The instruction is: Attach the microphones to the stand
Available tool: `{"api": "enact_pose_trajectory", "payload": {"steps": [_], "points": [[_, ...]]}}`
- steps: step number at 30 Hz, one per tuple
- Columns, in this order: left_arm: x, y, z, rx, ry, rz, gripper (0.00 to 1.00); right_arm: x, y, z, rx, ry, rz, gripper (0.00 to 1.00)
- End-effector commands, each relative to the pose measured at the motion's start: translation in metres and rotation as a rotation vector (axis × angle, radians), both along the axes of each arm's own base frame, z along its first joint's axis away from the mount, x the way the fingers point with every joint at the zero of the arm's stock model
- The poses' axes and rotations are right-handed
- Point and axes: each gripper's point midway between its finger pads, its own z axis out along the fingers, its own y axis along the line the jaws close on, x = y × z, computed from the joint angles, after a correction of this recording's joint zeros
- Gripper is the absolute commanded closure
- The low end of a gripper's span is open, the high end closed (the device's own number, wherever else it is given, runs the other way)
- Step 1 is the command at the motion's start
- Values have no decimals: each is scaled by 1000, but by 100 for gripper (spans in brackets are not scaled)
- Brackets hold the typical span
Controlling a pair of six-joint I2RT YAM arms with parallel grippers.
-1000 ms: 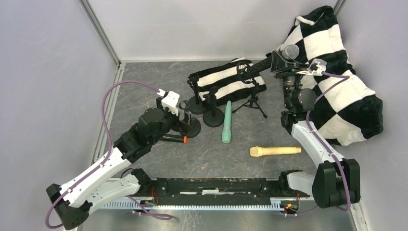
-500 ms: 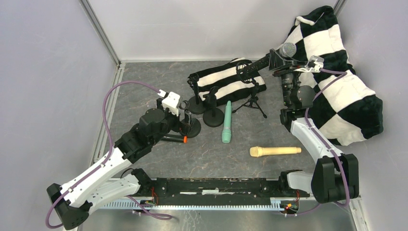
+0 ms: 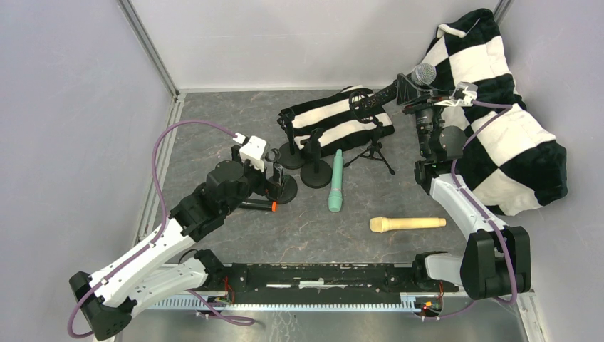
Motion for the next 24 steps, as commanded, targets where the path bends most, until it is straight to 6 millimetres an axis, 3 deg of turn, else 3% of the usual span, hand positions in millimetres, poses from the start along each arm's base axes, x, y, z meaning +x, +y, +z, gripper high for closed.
{"api": "enact_pose_trajectory", "payload": {"steps": [1,3,8,9,10,11,14,20,24], "points": [[4,0,10,-24,-37,13,1,-8,8,14,-24,-65,43,100],[6,-3,17,-45,-42,11,1,-9,10,14,-32,-71,54,100],[21,-27,57,-138,-58,1,1,-10,6,5,-38,-59,35,100],[28,-34,74,-166,-64,5,1,-9,6,3,-36,-54,32,100],[35,-40,74,-168,-45,14,1,-9,6,2,-36,-52,32,100],[44,-47,93,-199,-53,22,1,-9,6,1,-35,-49,31,100],[73,-65,117,-260,-16,54,1,-8,5,-1,-33,-43,29,100],[126,-101,139,-344,63,73,1,-7,5,-4,-35,-34,25,100],[154,-134,140,-388,102,29,3,-6,5,-6,-38,-29,23,100]]}}
